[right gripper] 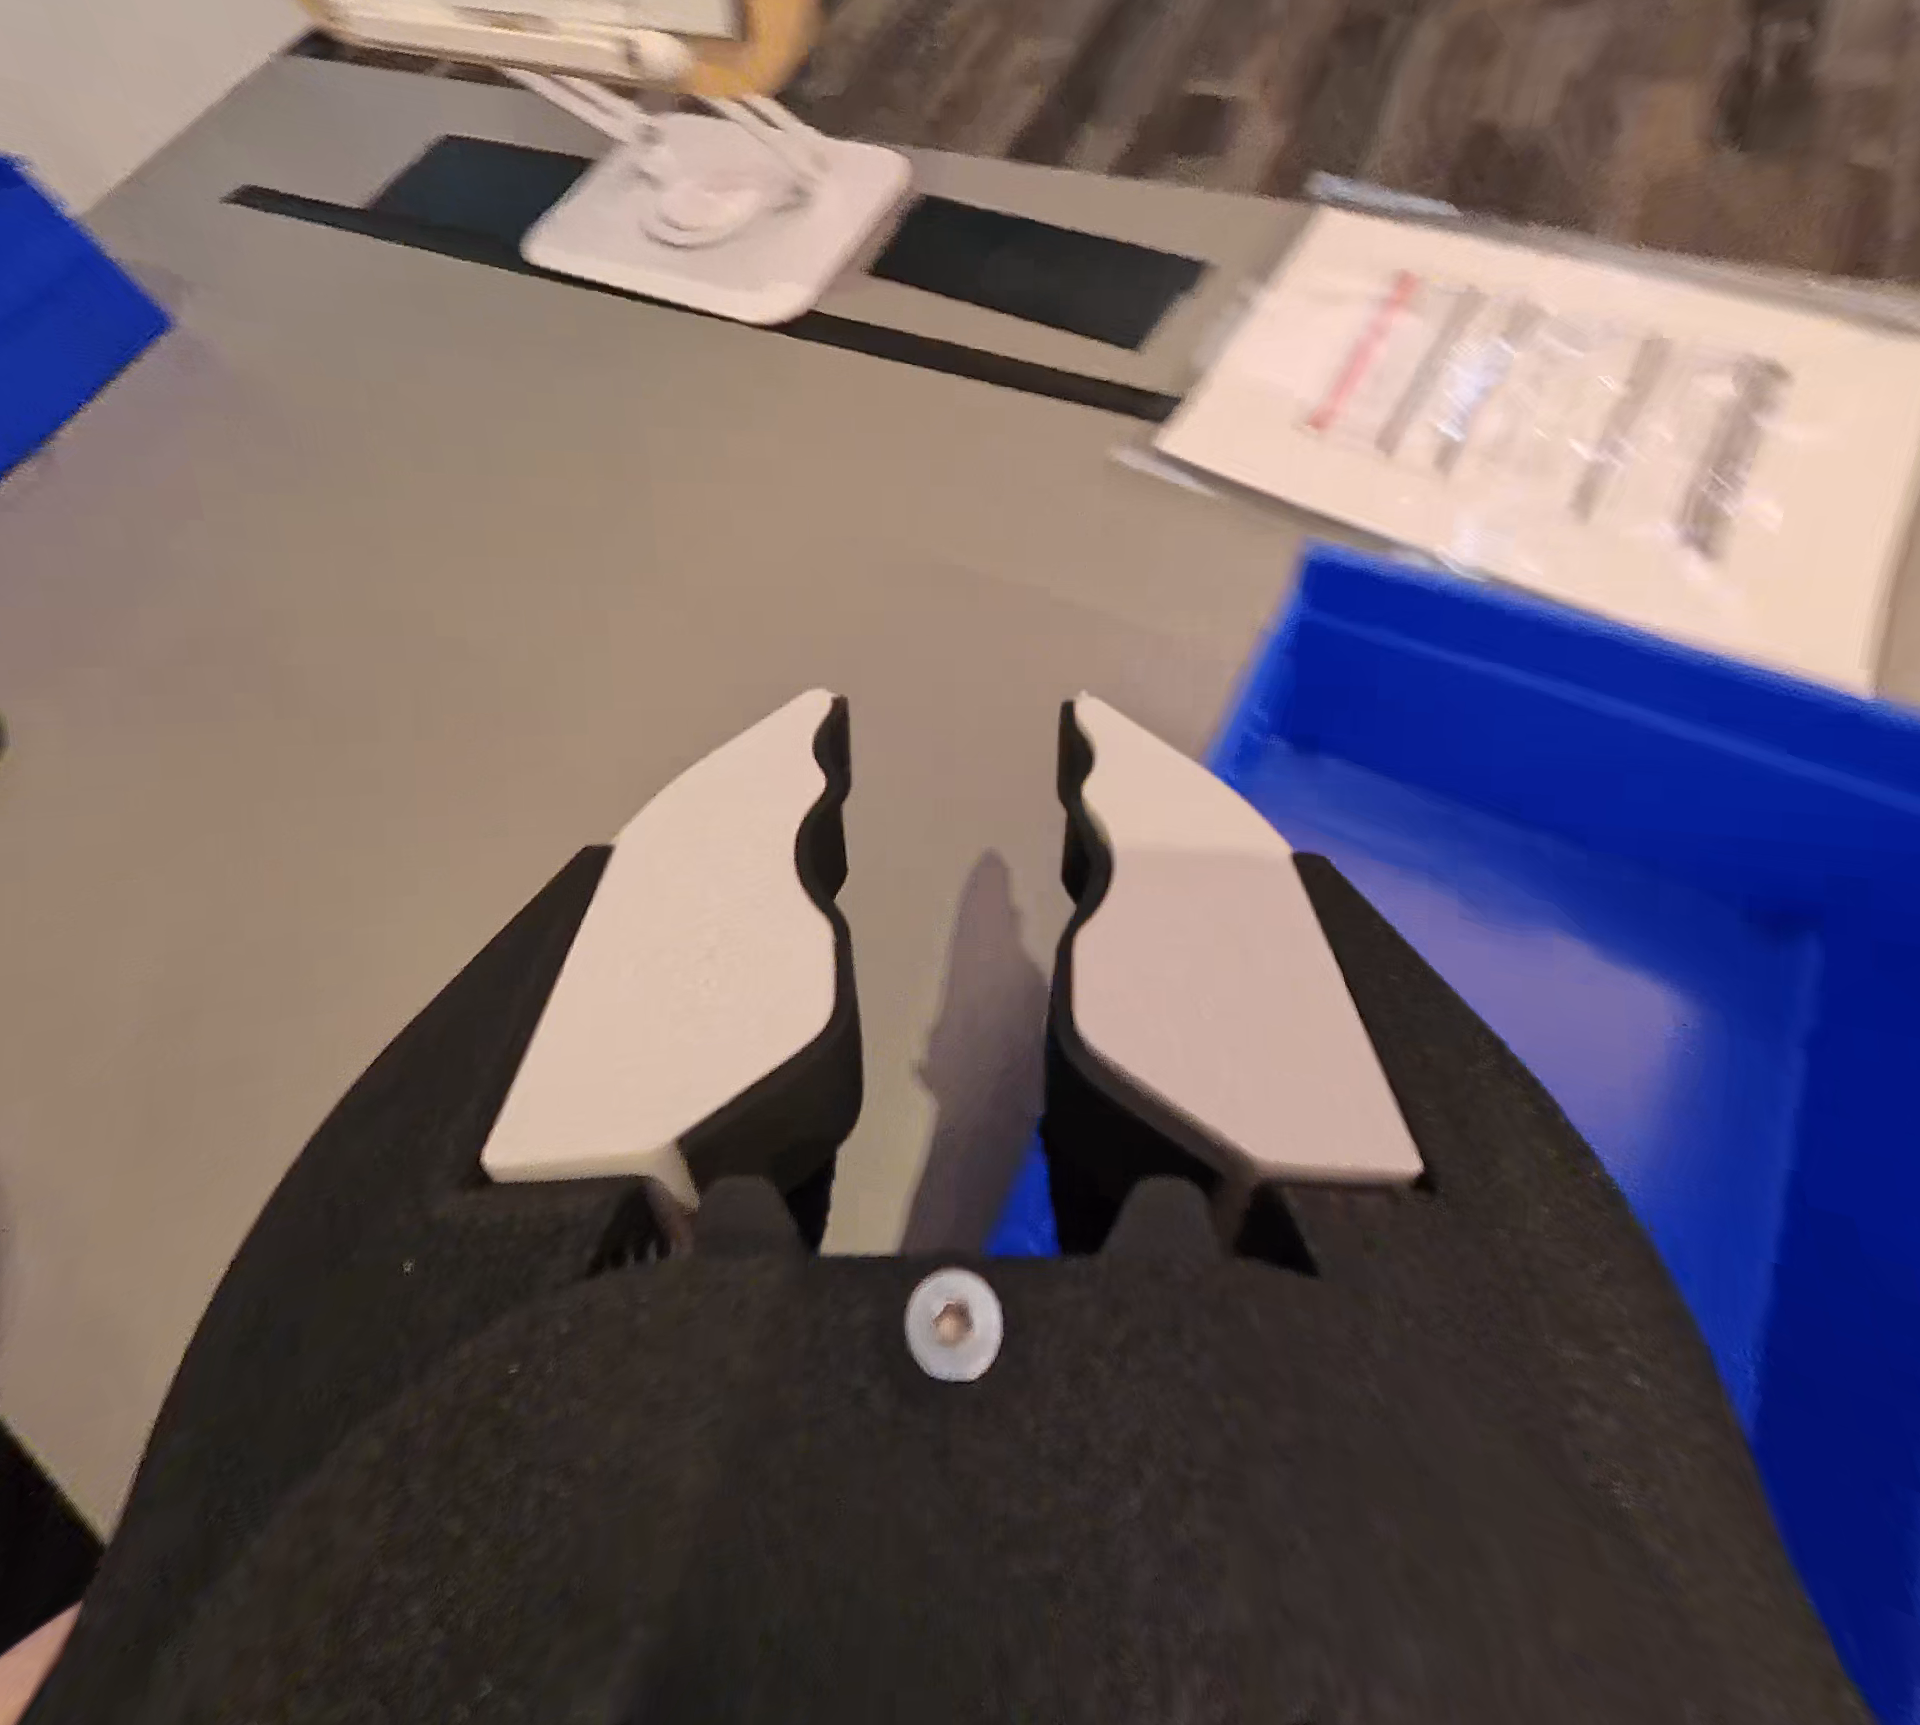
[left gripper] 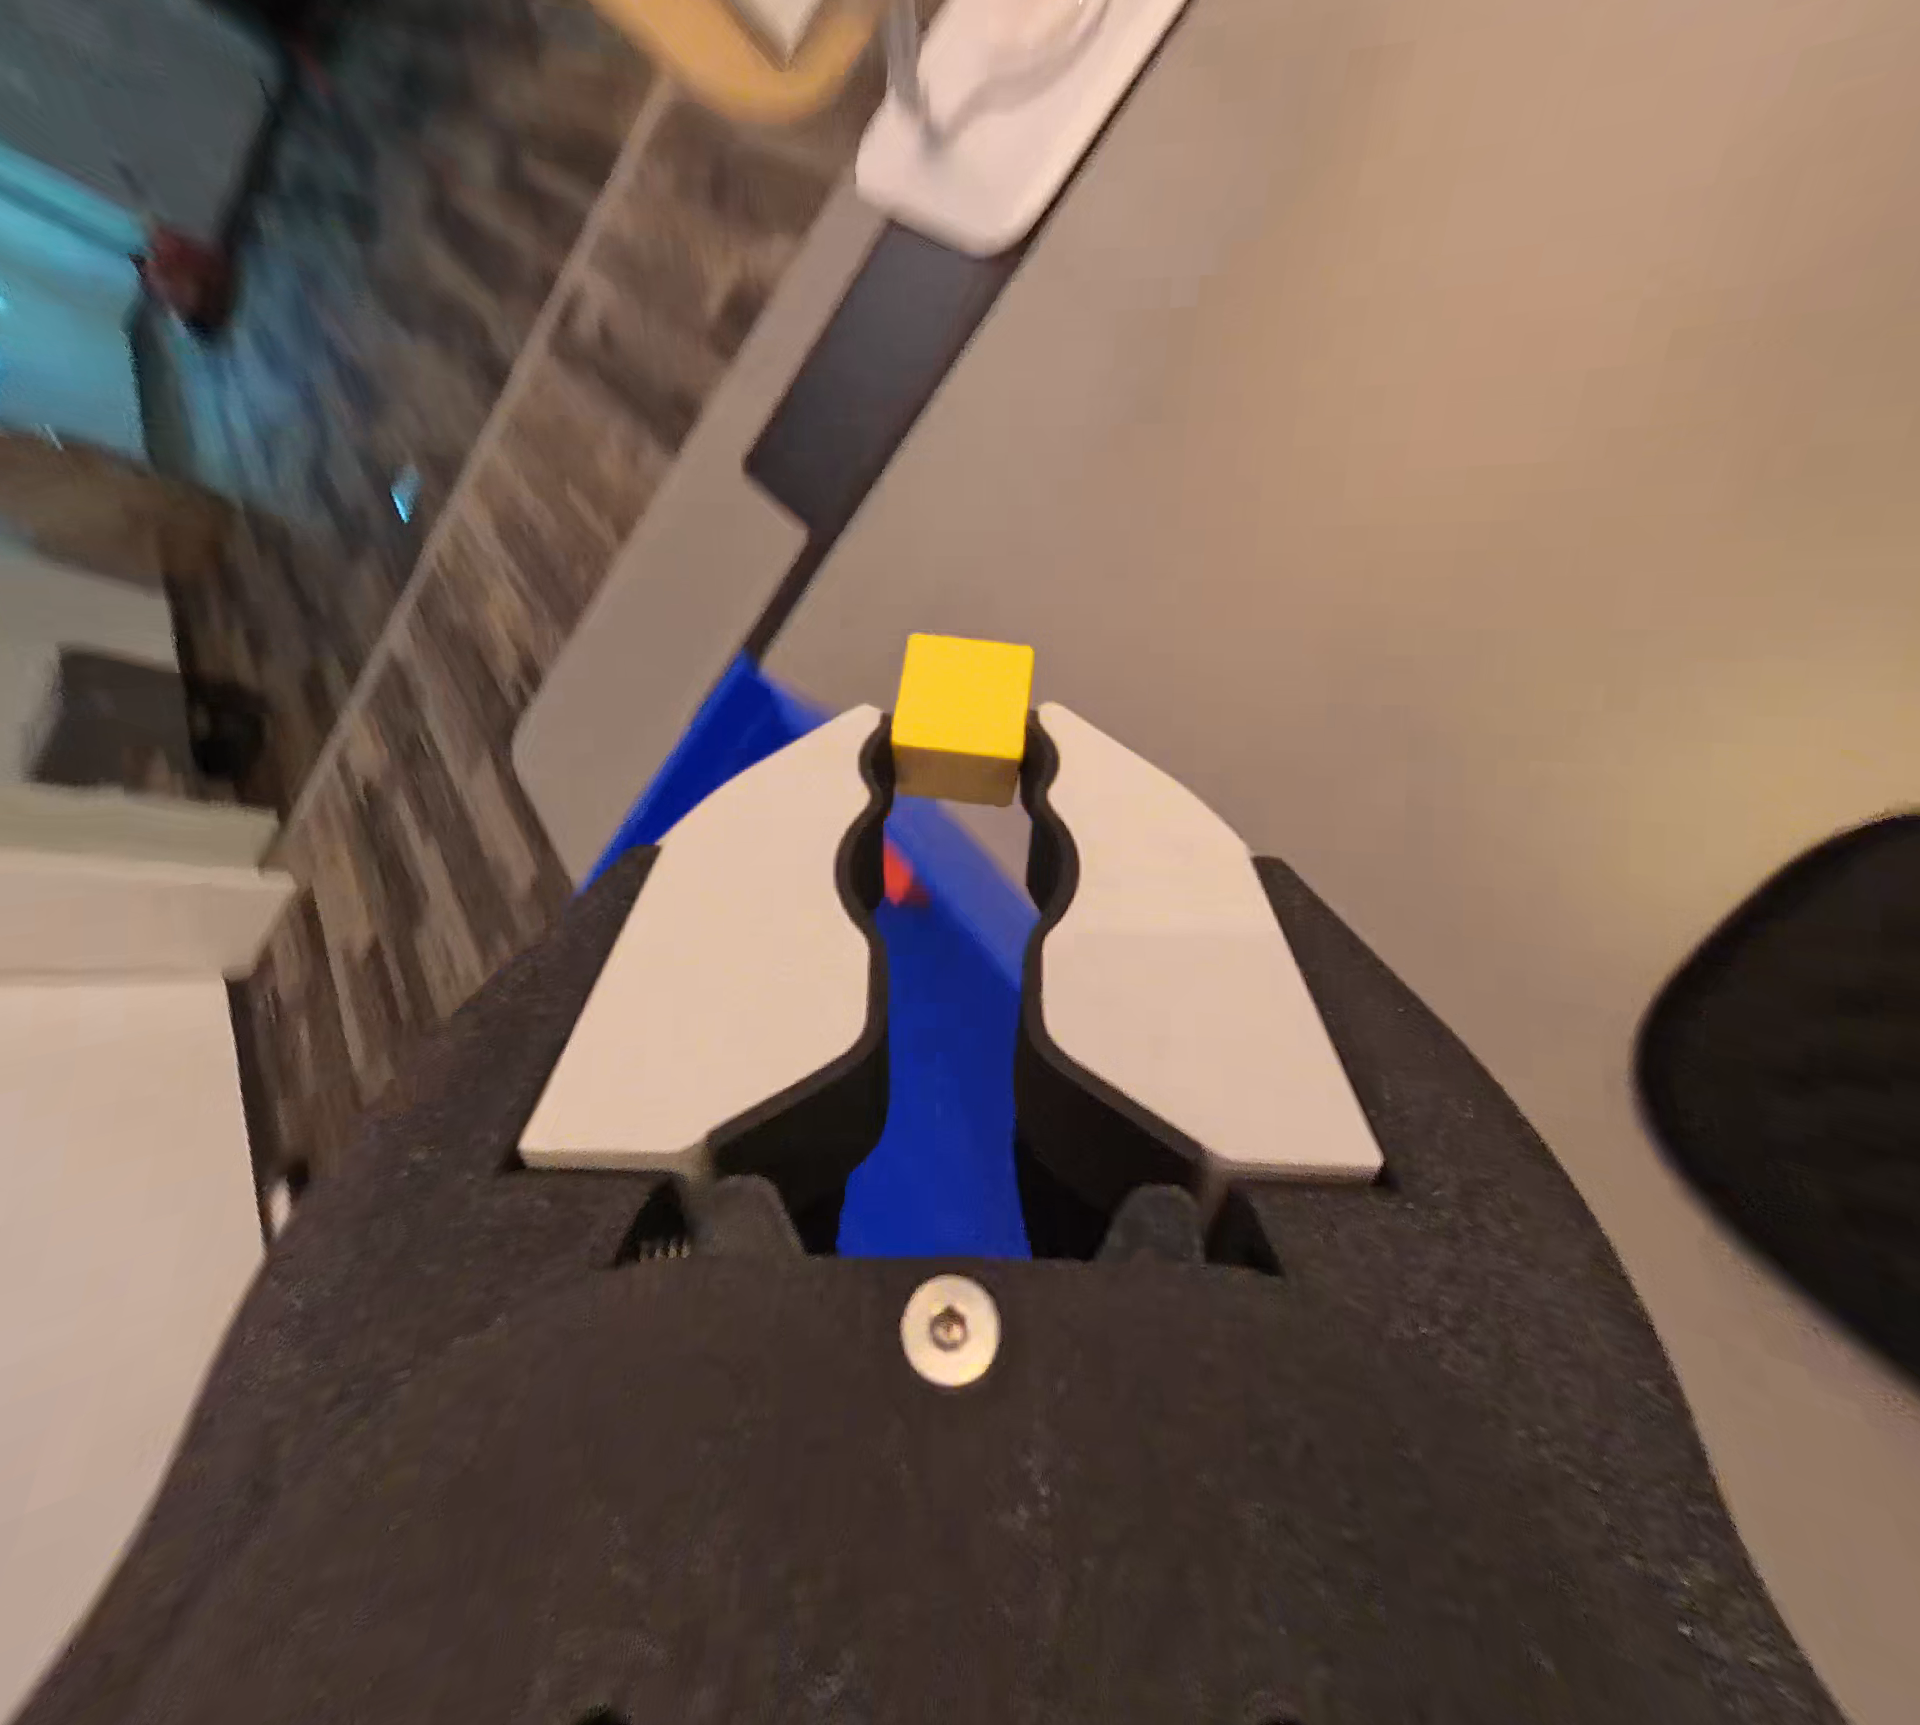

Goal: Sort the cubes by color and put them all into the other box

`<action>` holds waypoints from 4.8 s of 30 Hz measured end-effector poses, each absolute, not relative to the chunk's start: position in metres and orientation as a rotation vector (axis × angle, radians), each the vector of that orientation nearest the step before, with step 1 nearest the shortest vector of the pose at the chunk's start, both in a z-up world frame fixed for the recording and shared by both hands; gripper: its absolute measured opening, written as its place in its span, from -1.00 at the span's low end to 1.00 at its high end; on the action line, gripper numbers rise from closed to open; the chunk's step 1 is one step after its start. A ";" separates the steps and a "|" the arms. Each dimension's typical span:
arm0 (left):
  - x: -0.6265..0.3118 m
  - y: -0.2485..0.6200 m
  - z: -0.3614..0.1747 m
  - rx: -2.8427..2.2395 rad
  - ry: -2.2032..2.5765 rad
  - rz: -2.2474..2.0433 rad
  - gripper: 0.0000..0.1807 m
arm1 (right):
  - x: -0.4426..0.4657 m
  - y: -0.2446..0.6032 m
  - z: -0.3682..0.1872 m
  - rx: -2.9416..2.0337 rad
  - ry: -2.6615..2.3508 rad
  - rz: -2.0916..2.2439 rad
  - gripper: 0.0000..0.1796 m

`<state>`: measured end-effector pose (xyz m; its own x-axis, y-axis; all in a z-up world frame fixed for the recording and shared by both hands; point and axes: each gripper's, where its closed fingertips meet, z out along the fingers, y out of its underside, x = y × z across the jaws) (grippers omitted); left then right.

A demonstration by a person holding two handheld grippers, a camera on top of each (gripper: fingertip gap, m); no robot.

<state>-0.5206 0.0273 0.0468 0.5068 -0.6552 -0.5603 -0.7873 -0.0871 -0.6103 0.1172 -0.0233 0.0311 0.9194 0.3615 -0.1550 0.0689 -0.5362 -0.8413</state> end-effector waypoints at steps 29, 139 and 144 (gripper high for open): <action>-0.236 -0.047 0.075 -1.228 1.215 -0.269 -0.74 | -0.258 -0.059 0.077 -1.883 -1.000 1.597 -0.75; -0.745 -0.020 -0.109 -2.932 1.266 0.546 -0.59 | 0.195 -0.050 -0.063 -2.426 -0.007 0.384 -0.63; -0.744 -0.016 -0.110 -2.945 1.122 0.422 -0.49 | 0.193 -0.050 -0.063 -2.430 -0.013 0.384 -0.63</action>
<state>-0.7437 -0.0162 -0.1100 0.7158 -0.6584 -0.2326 -0.6483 -0.7504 0.1291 0.1933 -0.0504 -0.0631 0.9567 0.1077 -0.2705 -0.0888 -0.7767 -0.6235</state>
